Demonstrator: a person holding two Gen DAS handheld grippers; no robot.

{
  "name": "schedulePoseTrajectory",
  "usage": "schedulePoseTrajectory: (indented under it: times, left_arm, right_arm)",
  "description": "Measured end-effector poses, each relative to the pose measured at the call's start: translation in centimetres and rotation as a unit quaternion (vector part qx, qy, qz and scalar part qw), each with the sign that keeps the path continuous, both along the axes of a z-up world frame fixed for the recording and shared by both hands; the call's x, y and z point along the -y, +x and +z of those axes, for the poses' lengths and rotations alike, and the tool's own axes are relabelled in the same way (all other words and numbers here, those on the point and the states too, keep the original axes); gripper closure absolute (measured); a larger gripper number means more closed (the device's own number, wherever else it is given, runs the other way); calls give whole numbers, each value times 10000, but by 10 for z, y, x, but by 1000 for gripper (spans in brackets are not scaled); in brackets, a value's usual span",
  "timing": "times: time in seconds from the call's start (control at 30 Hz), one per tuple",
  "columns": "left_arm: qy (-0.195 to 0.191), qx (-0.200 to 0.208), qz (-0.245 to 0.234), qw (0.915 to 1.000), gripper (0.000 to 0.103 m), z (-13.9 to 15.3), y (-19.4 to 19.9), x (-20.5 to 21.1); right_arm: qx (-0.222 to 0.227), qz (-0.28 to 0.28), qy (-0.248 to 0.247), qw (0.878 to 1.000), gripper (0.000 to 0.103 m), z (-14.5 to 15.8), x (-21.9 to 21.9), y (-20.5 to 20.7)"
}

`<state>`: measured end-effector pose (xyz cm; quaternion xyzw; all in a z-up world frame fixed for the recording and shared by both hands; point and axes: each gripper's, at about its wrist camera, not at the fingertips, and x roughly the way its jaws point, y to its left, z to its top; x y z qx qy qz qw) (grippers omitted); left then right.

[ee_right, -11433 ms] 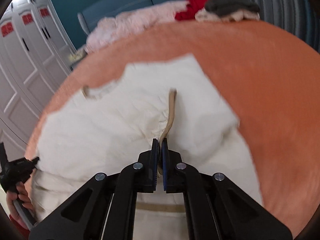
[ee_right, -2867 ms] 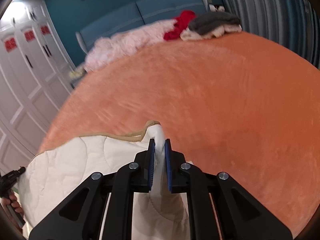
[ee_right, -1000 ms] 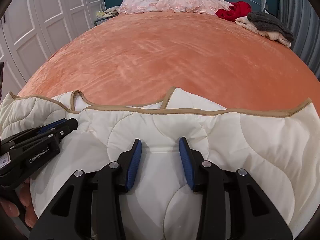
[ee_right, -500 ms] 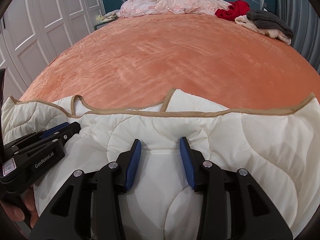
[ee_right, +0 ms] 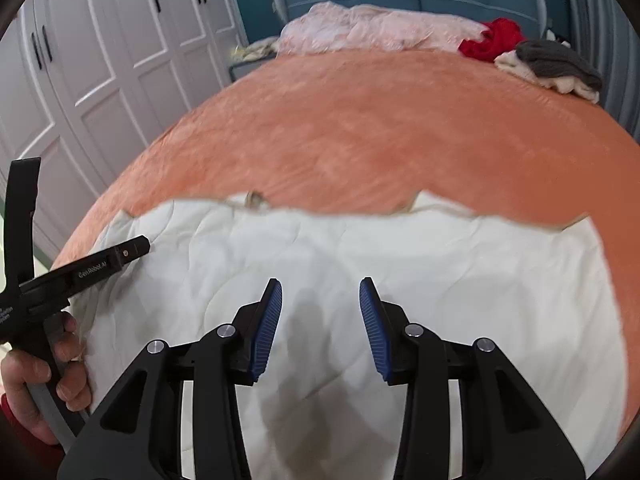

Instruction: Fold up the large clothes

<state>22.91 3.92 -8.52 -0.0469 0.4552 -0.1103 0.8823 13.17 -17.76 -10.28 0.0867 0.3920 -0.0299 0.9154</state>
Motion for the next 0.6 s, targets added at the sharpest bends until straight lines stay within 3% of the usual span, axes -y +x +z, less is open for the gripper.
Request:
schedulePoseTrajectory:
  times: [0.1, 0.33, 0.6]
  left_arm:
    - [-8, 54, 0, 10000, 79, -8, -1, -7]
    - [451, 530, -36, 9976, 78, -26, -9, 6]
    - [335, 572, -21, 9978, 78, -31, -8, 1]
  right_arm:
    - [-174, -18, -95, 9998, 64, -17, -10, 9]
    - [-143, 9, -311, 9994, 64, -37, -18, 12]
    - [-57, -23, -378, 9993, 63, -46, -22, 13]
